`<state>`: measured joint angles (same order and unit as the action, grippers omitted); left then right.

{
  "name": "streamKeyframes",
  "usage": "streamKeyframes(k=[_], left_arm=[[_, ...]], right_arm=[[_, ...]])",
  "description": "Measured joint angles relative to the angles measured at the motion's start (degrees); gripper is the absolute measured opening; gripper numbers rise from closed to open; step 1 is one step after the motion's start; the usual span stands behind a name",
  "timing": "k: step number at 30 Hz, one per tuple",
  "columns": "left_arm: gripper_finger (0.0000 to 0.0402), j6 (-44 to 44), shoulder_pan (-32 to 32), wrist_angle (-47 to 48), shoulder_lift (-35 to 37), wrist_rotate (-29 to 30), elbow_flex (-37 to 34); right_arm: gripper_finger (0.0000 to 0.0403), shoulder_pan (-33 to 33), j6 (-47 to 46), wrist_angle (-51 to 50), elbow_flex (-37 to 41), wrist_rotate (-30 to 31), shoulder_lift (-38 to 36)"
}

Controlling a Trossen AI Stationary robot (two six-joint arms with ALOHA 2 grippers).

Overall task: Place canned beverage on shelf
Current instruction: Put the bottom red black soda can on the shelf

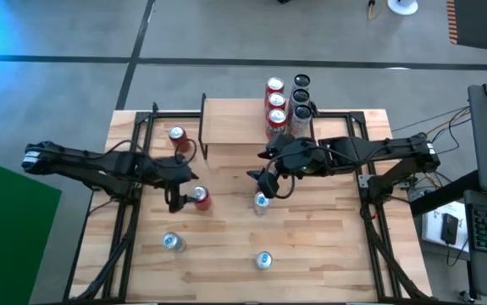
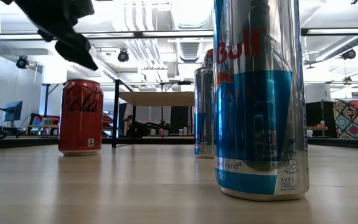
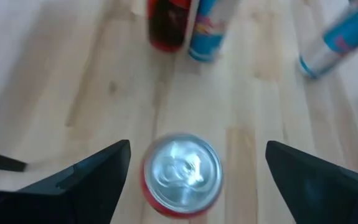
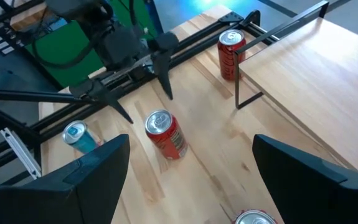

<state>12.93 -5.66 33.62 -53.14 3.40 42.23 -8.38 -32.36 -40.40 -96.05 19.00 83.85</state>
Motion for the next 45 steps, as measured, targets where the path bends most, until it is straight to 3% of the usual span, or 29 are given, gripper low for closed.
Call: streamKeyframes(k=[8, 18, 23, 34, 39, 42, 45], left_arm=[[0.0342, -5.0, -1.4, -0.8, -0.7, -1.1, -2.2], [0.0357, -9.5, -1.3, -1.7, -6.5, 0.5, -2.1], [0.0369, -8.4, -1.2, -1.7, -10.4, 4.7, -2.1], [0.0373, -2.7, -1.3, 0.4, -11.6, 4.3, -1.3], [0.0373, 9.6, -1.3, 11.8, -11.1, 5.0, 3.5], [0.0373, 25.4, -1.4, 22.1, -10.1, 5.1, 5.8], [0.0373, 39.7, -4.1, 25.0, -7.1, 5.8, 4.6]], right_arm=[[0.0327, -0.4, -0.1, 0.0, 0.0, 0.0, -0.2], [0.0327, -0.5, -0.2, 0.0, 0.0, 0.1, -0.2], [0.0327, -0.5, -0.2, 0.1, 0.0, 0.3, -0.3], [0.0327, -0.5, -0.8, 0.3, 0.0, 0.5, -0.3], [0.0327, -0.5, -2.5, 0.4, 0.0, 0.5, -0.3], [0.0327, -0.5, -5.0, 0.4, 0.0, 0.6, -0.3], [0.0327, -0.5, -6.9, 0.1, 0.0, 1.0, -0.3]])
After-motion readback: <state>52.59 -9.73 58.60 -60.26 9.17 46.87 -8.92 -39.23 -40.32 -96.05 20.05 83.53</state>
